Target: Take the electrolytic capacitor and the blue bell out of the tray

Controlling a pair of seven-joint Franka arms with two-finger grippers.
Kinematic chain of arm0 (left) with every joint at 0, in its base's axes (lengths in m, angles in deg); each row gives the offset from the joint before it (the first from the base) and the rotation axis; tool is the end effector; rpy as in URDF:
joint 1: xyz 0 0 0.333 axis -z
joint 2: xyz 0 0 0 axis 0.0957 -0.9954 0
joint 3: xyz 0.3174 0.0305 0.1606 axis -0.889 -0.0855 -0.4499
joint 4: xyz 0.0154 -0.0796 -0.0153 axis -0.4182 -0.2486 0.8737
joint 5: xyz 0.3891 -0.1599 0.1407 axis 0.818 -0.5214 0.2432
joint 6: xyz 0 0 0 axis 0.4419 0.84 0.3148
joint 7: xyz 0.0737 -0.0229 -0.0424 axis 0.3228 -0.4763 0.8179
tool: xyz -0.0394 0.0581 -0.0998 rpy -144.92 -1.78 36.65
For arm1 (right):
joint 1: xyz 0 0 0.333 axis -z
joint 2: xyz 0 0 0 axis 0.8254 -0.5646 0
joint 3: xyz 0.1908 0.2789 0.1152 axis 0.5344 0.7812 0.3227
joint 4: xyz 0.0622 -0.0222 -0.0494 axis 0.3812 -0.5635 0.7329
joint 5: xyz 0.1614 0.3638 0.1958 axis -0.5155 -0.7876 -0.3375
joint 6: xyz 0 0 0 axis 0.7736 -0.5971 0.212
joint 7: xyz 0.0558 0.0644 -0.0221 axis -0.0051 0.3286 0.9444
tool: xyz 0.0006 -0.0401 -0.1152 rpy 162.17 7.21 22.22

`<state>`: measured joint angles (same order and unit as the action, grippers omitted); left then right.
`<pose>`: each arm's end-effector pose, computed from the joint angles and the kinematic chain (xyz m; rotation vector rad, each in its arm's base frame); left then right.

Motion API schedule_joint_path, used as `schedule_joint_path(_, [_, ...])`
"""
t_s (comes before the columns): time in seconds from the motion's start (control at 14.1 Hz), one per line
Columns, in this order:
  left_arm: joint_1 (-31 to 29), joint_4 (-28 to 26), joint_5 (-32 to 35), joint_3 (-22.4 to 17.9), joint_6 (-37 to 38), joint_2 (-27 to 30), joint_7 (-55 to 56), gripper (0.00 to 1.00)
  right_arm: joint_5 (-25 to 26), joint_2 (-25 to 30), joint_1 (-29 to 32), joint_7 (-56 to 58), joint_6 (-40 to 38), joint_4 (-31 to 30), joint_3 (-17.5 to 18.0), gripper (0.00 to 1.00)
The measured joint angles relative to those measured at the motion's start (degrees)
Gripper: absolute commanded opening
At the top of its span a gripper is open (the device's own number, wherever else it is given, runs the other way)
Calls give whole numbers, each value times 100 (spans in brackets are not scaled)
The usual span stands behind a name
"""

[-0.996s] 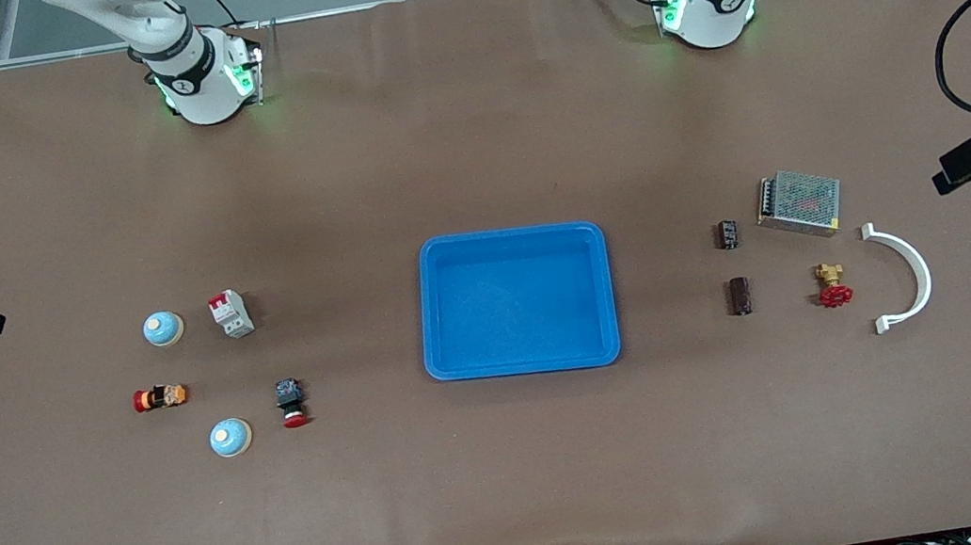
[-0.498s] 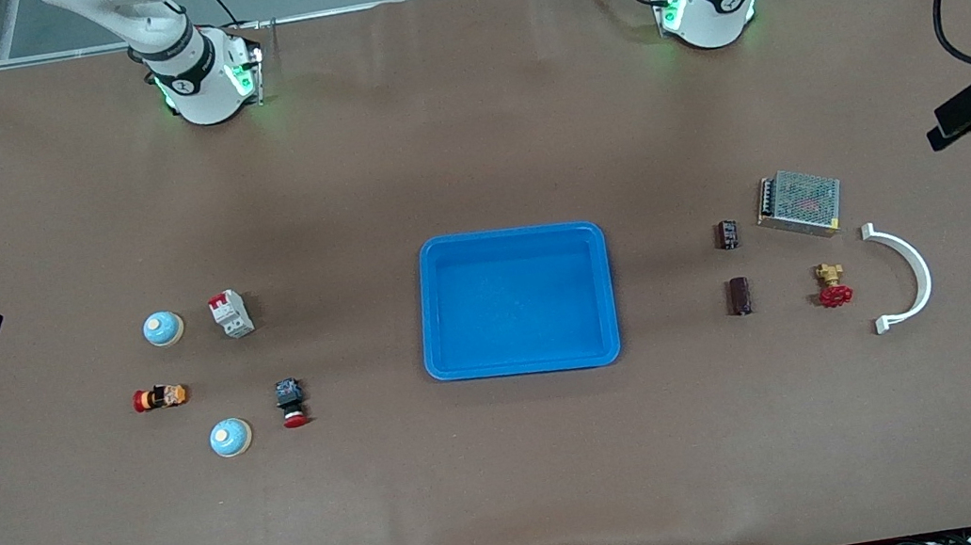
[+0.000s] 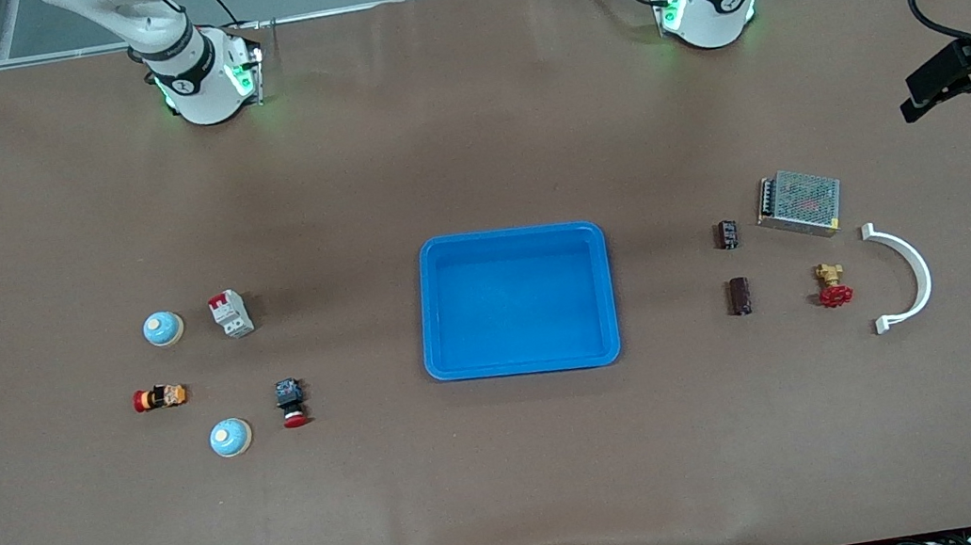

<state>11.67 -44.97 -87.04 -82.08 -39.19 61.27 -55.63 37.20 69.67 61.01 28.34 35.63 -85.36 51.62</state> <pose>0.6067 -0.0322 0.6873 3.0773 0.0476 -0.0252 0.6164 -0.0469 0.6909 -3.1249 0.0959 -0.1402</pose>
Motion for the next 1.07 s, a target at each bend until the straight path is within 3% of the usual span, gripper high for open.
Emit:
schedule_joint_path(0.36, [-3, -505, 25, 110, -192, 363, -54, 100, -1, 333, 7, -4, 160, -488, 0, 100])
schedule_joint_path(0.85, [-18, -483, 85, 176, -487, 368, -216, 100, -5, 326, 358, -5, 172, -512, 461, 100])
schedule_joint_path(1.07, [-18, -451, 120, 180, -490, 367, -363, 100, -1, 289, 198, -7, 172, -513, 387, 100])
